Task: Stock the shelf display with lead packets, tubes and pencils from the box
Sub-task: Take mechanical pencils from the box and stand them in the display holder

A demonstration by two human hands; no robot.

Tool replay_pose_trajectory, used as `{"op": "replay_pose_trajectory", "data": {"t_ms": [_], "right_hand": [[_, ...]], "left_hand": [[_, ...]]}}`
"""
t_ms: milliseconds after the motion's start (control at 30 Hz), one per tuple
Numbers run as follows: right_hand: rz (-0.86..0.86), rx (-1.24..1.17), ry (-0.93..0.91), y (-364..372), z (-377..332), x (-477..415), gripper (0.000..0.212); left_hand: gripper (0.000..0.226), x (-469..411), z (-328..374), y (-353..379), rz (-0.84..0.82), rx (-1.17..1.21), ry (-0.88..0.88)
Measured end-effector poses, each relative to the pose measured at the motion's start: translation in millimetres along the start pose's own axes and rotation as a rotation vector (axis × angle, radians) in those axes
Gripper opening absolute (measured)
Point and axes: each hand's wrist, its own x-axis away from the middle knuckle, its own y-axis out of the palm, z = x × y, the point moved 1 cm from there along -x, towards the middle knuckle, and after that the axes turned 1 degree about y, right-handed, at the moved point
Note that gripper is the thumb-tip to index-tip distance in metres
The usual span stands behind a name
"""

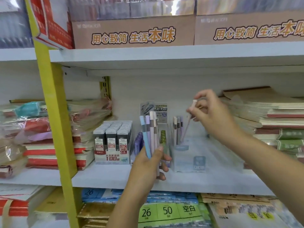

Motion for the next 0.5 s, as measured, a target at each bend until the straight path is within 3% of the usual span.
{"op": "replay_pose_trajectory", "data": {"t_ms": [133,367,500], "right_hand": [[-0.100,0.030,0.032,19.7,21.7,-1.4,0.032],[-0.121,0.088,0.028,33.9,36.6,-6.4,0.030],[-0.134,0.151,0.022,39.8,41.5,-8.7,0.033]], "left_hand": [[0.026,-7.0,-7.3,3.5,-0.005,-0.011,-0.013],[0.030,-14.3,-13.0,4.5,0.000,-0.033,-0.039],[0.020,-16.1,-11.7,7.3,0.015,0.023,-0.042]]}}
